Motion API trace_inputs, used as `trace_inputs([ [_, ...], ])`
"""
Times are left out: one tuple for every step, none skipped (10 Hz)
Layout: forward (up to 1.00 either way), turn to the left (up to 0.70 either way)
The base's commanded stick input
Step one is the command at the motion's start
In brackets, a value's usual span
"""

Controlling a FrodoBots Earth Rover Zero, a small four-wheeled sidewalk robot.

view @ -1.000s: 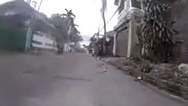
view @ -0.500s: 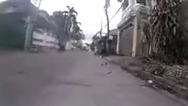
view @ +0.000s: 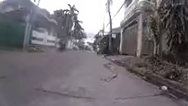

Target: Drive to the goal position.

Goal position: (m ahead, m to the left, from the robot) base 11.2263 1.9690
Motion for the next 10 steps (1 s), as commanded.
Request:
trace_inputs([
  [1.00, 0.00],
  [1.00, 0.00],
  [1.00, 0.00],
  [1.00, 0.00],
  [1.00, 0.00],
  [1.00, 0.00],
  [1.00, 0.00],
  [1.00, 0.00],
  [1.00, 0.00],
  [1.00, 0.00],
])
